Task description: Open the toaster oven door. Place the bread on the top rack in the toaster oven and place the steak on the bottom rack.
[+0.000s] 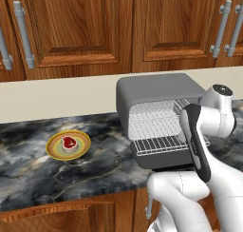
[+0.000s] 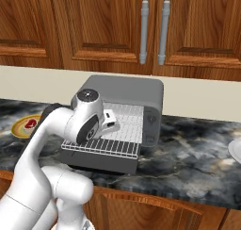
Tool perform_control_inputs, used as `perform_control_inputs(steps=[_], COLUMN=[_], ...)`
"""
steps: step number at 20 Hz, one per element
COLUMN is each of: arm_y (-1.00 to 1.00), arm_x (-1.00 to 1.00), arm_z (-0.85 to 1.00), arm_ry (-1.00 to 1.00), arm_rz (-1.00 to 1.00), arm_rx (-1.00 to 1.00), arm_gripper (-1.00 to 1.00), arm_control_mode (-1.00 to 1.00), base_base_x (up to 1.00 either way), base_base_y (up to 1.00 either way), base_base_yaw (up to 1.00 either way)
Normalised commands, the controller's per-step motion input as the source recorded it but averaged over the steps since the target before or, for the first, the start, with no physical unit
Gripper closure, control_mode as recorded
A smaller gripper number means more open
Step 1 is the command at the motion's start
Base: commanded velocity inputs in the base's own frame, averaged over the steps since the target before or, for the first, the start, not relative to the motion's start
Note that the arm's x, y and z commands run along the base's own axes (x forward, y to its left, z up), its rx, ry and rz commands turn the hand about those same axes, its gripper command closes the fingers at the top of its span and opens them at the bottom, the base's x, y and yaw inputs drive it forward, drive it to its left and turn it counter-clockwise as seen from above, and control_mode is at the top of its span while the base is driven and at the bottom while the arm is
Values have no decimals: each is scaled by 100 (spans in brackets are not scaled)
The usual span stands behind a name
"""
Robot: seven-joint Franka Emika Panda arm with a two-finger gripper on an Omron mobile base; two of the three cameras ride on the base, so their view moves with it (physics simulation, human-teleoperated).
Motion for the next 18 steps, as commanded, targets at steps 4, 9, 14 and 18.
perform_control_inputs(steps=[4,9,14,18], arm_y=[1,0,3,6], arm_x=[-8,-8,-18,-17], arm_z=[43,35,30,24], arm_ry=[-1,0,0,0], arm_rz=[-8,-7,-4,-6], arm_rx=[-5,-5,0,0], arm_gripper=[100,100,100,100], arm_control_mode=[-100,-100,-100,-100], base_base_x=[0,0,0,0], base_base_y=[0,0,0,0], base_base_yaw=[0,0,0,0])
